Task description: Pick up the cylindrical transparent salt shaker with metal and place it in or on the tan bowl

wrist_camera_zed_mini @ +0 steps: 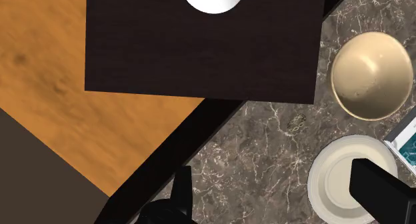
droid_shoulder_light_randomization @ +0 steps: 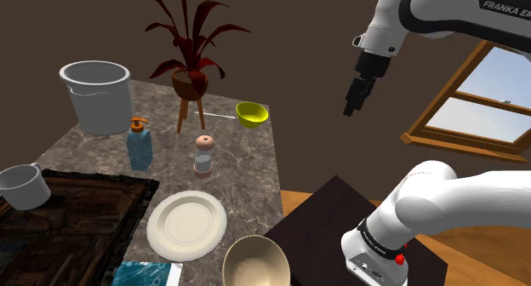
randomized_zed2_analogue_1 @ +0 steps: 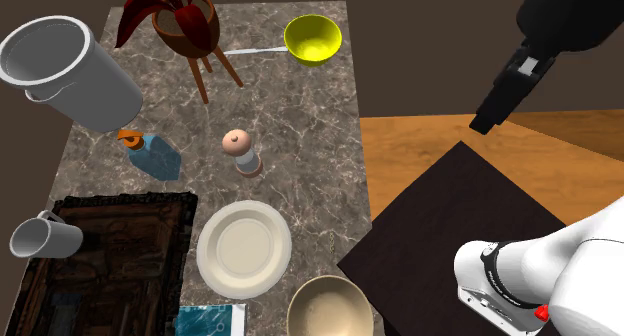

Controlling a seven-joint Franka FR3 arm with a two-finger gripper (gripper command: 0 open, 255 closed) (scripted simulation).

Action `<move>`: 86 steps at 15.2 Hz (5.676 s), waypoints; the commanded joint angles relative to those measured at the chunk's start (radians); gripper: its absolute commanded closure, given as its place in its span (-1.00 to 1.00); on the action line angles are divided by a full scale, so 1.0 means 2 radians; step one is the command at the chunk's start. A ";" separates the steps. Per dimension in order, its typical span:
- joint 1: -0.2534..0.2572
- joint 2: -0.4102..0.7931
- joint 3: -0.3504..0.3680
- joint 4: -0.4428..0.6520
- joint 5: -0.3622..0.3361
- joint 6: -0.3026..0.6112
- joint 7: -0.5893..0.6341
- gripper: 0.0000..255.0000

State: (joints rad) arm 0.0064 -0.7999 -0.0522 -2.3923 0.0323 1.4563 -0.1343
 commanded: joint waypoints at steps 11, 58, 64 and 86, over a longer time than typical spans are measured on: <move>0.029 0.137 0.035 -0.006 0.040 0.158 0.018 -1.00; 0.102 0.640 0.097 0.289 0.043 0.413 0.066 1.00; 0.101 0.636 0.098 0.290 0.043 0.408 0.066 1.00; 0.098 0.567 0.099 0.344 0.044 0.286 0.080 1.00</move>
State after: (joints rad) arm 0.2022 0.3395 0.1459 -1.7105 0.1198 2.0401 0.0238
